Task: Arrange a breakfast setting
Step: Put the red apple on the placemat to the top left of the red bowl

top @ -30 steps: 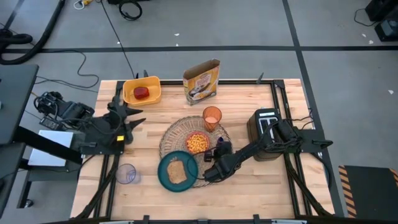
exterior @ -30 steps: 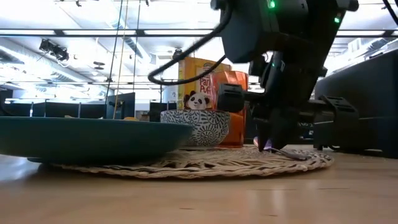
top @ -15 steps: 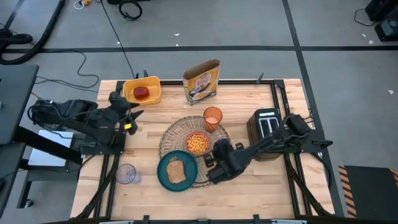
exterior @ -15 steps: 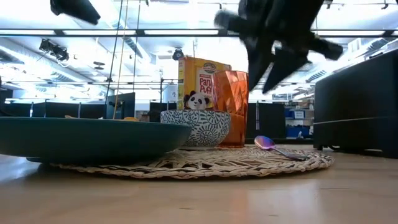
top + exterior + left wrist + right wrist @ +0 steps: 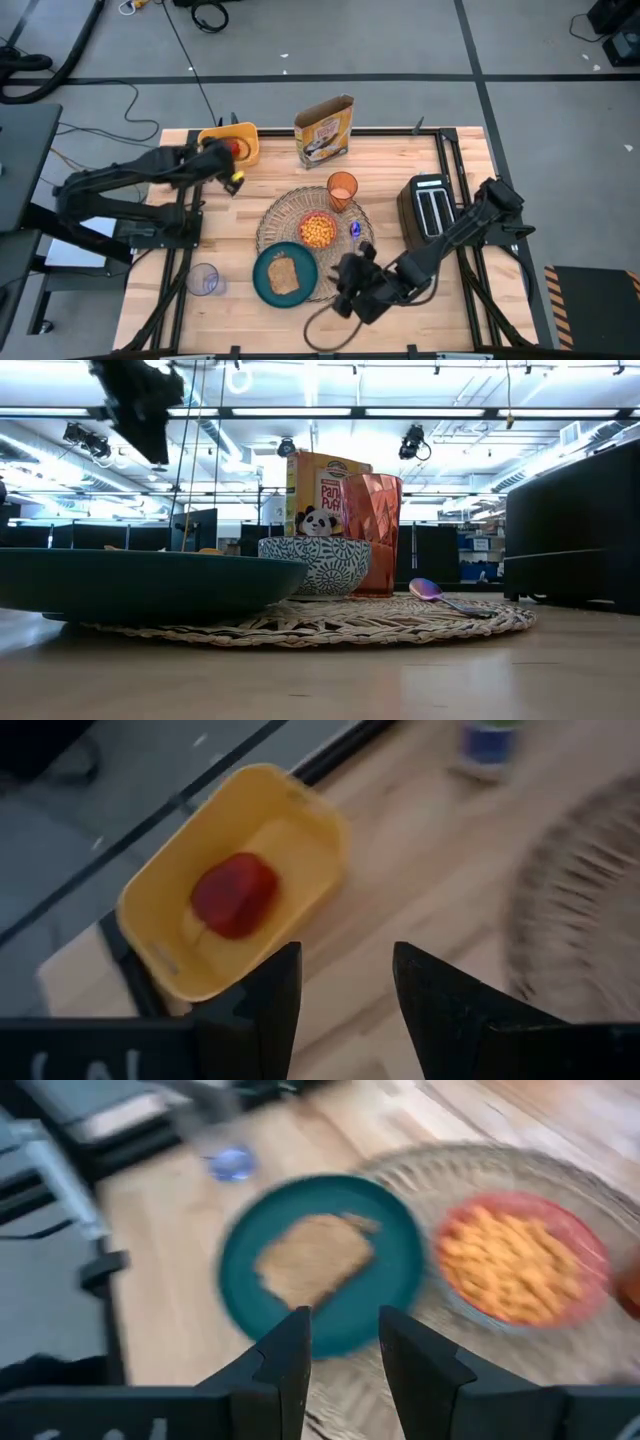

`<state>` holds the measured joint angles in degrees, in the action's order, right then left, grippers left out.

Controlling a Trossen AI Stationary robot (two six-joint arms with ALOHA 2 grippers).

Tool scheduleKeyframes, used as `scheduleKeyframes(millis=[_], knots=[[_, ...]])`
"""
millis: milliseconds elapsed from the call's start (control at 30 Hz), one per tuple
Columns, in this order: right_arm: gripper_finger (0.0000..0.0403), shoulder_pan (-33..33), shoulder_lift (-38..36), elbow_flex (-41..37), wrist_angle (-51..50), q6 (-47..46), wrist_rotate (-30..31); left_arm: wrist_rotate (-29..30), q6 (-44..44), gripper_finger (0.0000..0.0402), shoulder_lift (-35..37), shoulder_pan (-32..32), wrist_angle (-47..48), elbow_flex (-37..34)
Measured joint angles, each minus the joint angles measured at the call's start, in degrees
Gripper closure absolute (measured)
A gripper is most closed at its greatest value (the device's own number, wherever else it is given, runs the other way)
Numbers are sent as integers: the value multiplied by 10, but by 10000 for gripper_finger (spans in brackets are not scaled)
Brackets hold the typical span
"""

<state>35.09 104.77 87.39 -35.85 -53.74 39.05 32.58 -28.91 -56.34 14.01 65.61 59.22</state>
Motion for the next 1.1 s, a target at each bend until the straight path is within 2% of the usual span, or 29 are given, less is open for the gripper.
scheduleKeyframes(millis=[67,200,467,633,833,933,1100], knots=[[274,7,0,0,36,42,0,-13,0,234,-22,43,-19,0],[258,10,0,0,60,90,-18,-111,40,234,-61,123,-54,0],[183,-16,-6,0,39,196,-107,-168,162,229,-175,267,-47,25],[131,-49,-23,-1,-48,230,-121,-186,219,183,-237,316,-46,75],[91,-73,-44,-1,-98,269,-105,-205,268,122,-286,356,-51,78],[78,-78,-46,-4,-112,265,-106,-206,297,103,-311,375,-55,78],[60,-87,-48,-31,-117,223,-140,-205,339,89,-337,413,-127,78]])
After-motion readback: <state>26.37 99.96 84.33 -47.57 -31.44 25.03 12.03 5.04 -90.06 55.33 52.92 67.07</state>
